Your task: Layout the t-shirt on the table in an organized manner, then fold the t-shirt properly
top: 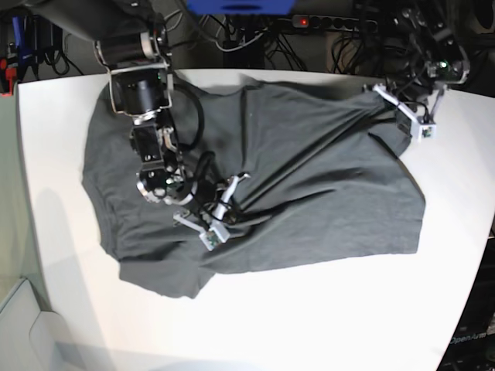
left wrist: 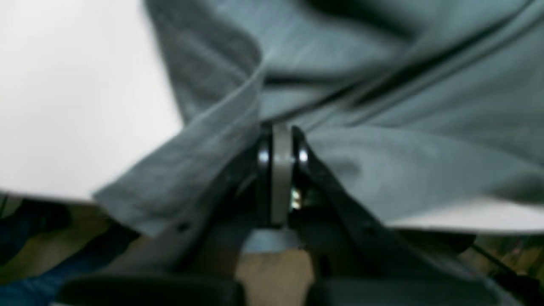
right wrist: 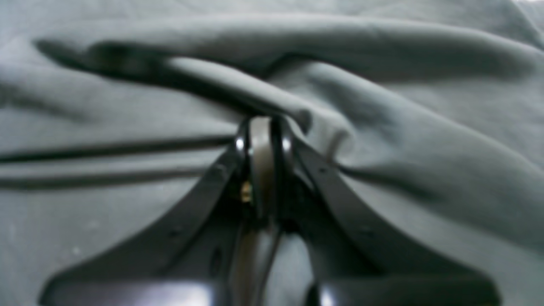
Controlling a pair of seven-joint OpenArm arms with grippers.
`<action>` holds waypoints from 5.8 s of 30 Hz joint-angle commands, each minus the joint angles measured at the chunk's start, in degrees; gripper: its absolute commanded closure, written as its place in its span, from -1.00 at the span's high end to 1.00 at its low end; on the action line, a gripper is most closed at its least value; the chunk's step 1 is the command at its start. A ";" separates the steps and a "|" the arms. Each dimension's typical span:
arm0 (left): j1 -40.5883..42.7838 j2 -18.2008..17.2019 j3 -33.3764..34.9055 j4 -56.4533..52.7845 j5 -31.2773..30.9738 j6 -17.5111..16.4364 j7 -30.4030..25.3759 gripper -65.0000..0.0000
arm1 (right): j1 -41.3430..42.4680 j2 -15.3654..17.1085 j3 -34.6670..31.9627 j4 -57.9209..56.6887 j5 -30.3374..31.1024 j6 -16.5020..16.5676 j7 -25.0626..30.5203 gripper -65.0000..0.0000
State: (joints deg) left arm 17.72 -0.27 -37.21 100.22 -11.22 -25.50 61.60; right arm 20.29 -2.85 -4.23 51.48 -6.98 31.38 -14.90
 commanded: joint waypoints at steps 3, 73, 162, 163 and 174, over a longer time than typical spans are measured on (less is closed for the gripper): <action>2.64 -2.85 -0.28 1.09 0.45 0.13 0.24 -0.99 | 1.82 1.67 0.32 0.16 -1.76 -4.96 -1.85 -0.88; -53.19 -11.55 15.28 -47.87 15.49 0.22 -17.60 -0.99 | -30.54 -2.03 -18.94 41.83 -1.68 7.44 -14.86 -0.89; 1.67 -9.44 1.91 -4.53 8.37 9.63 -3.80 -0.99 | -35.90 4.57 -6.63 55.55 -1.68 7.53 -14.77 -0.89; 1.67 -9.44 1.48 -3.30 8.37 9.63 -3.71 -0.99 | -35.20 4.83 -5.92 55.37 -1.68 7.53 -14.95 -0.89; -0.53 -7.95 1.48 8.83 8.37 9.63 -3.63 -0.99 | -29.13 7.91 1.64 49.04 -1.68 7.53 -15.39 -0.88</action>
State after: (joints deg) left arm 17.98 -7.70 -35.66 107.72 -2.76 -16.12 59.42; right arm -9.26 5.10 -2.61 99.72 -9.39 38.96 -31.55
